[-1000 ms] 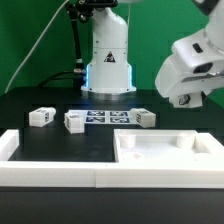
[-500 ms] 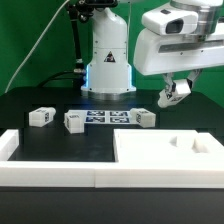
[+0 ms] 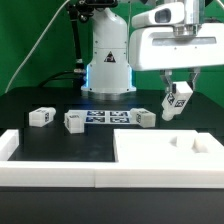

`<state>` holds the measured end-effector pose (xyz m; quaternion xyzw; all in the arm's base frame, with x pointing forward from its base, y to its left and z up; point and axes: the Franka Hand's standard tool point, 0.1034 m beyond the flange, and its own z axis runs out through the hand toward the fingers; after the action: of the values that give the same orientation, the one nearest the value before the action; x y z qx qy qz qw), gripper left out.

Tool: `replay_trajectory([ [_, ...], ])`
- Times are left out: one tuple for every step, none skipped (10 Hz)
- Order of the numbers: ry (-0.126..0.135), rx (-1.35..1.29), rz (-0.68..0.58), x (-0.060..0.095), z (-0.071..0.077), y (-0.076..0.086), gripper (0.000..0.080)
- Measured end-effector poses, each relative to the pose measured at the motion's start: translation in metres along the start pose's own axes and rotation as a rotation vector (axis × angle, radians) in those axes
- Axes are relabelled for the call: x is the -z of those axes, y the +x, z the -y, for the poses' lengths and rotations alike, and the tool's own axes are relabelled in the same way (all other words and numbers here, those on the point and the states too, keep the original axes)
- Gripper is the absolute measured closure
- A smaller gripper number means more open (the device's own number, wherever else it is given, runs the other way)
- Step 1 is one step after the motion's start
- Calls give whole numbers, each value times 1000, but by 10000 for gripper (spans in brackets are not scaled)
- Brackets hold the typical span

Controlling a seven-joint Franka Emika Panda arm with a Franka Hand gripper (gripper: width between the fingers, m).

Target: Assemble one leg

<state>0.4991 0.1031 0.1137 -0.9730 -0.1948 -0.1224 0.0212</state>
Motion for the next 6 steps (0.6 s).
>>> replay_trajectory([
  [-10, 4, -30, 3, -10, 5, 506],
  [-49, 16, -148, 6, -19, 13, 506],
  [-63, 10, -182, 2, -21, 5, 506],
  [-65, 8, -185, 0, -22, 4, 506],
  [-65, 8, -185, 0, -22, 4, 506],
  [-64, 8, -184, -1, -21, 4, 506],
])
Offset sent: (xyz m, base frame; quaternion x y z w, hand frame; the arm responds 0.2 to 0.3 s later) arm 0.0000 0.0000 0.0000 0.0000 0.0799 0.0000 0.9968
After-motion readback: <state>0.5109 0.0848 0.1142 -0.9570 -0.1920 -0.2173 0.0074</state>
